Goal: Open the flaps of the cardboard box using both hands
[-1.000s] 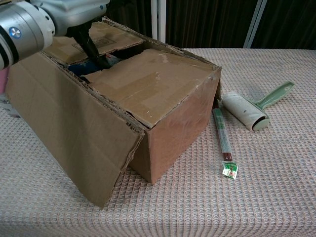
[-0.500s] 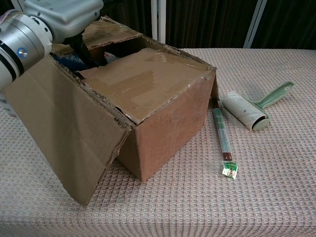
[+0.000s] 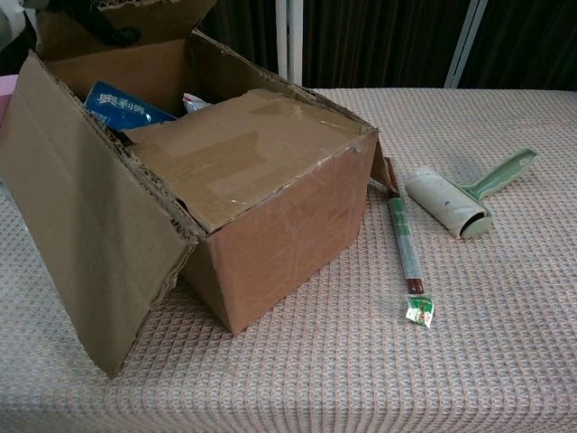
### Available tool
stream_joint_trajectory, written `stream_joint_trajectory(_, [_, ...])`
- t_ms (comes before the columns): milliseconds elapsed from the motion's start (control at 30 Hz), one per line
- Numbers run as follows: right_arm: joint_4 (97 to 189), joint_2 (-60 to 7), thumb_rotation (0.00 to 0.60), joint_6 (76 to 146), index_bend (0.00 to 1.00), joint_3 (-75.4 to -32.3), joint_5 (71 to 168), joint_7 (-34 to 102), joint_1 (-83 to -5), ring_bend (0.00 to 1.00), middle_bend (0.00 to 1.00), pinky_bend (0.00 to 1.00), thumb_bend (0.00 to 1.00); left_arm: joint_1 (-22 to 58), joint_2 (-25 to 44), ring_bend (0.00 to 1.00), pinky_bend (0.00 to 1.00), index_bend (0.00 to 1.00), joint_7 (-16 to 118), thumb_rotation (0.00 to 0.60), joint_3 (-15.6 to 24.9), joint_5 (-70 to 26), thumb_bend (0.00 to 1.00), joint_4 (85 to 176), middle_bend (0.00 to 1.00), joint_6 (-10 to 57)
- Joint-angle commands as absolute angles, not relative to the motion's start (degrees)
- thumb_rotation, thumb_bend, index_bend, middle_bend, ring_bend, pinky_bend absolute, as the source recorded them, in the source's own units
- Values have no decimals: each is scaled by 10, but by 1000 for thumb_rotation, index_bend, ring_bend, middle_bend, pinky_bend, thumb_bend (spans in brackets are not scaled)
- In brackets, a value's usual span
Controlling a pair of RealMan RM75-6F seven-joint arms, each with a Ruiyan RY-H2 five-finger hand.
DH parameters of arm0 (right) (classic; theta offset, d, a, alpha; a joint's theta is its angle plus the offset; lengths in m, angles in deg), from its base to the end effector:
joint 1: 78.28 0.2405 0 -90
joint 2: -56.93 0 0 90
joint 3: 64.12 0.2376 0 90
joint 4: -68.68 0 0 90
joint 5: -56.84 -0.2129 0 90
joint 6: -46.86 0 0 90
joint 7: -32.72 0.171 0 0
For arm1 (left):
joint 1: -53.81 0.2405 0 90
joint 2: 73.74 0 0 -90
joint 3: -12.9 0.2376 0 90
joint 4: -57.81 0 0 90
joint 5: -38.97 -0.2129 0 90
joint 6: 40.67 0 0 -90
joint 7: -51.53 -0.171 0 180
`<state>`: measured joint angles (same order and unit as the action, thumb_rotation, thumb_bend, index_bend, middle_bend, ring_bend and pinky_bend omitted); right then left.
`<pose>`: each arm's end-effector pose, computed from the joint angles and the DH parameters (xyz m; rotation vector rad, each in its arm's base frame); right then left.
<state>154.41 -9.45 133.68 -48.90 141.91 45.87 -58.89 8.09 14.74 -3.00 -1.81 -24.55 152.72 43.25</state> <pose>-0.2222 -0.3136 0.1940 1.3051 -0.7007 1.3905 -0.0599 0.3583 0.0581 -1.5045 -0.3312 -0.9143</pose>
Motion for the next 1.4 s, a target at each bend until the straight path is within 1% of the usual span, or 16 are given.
stream_joint_trajectory(33, [1547,-93,600,1336,0,-488,1418,456,-589,0,0,0,180,79,138,85,211,26,-31,600,-35,-255,260,1520,0,443])
stream_joint_trajectory(133, [1552,-91,600,1335,0,-488,1418,453,-588,0,0,0,181,75,133,86,211,26,-27,600,-53,-252,260,1497,0,442])
stream_joint_trajectory(233, [1559,-88,600,1334,0,-489,1418,455,-589,0,0,0,181,69,136,86,211,26,-14,600,-68,-252,259,1452,0,440])
stream_joint_trajectory(567, [1579,-74,600,1335,0,-489,1418,458,-594,0,0,0,181,24,198,86,211,13,75,600,-103,-230,257,1199,0,374])
stream_joint_trajectory(667, [1581,-73,600,1334,0,-488,1416,457,-594,0,0,0,181,18,211,86,211,13,85,600,-106,-213,255,1151,0,346])
stream_joint_trajectory(733, [1581,-73,600,1333,0,-489,1415,456,-594,0,0,0,181,19,216,86,211,12,93,600,-111,-203,222,1142,0,340])
stream_joint_trajectory(833, [1582,-75,600,1330,0,-493,1426,476,-591,0,0,0,190,29,210,86,212,13,108,600,-112,-207,137,1155,0,355])
stream_joint_trajectory(867, [1586,-74,600,1329,0,-496,1436,500,-590,0,0,0,197,37,203,86,212,13,117,600,-114,-206,109,1173,0,362])
stream_joint_trajectory(933, [1591,-70,600,1325,0,-503,1453,534,-586,0,0,0,216,57,184,86,212,14,140,600,-120,-199,88,1217,0,371])
stream_joint_trajectory(1033, [1597,-63,600,1318,0,-509,1472,548,-579,0,0,0,216,110,130,86,213,18,194,600,-115,-197,84,1310,22,379])
stream_joint_trajectory(1167, [1614,-58,600,1299,0,-507,1469,538,-566,0,0,0,222,197,19,87,214,28,288,600,-67,-221,58,1427,76,357])
stream_joint_trajectory(1233, [1623,-56,600,1289,0,-505,1467,533,-559,0,0,0,223,234,-27,87,214,32,318,600,-47,-221,38,1472,74,349])
stream_joint_trajectory(1300, [1632,-51,600,1271,0,-506,1468,524,-549,0,0,0,212,270,-90,87,216,37,366,600,-12,-239,17,1521,46,318])
stream_joint_trajectory(1333, [1637,-44,600,1255,0,-511,1473,520,-542,0,0,0,217,285,-117,87,217,37,390,600,5,-253,14,1538,35,302])
stream_joint_trajectory(1367, [1649,-25,600,1220,0,-523,1483,521,-531,0,0,0,232,302,-147,87,219,37,417,600,27,-275,11,1553,22,291])
stream_joint_trajectory(1400, [1663,-8,600,1192,0,-531,1489,524,-522,0,0,0,273,316,-161,86,220,37,432,600,42,-294,9,1558,17,293])
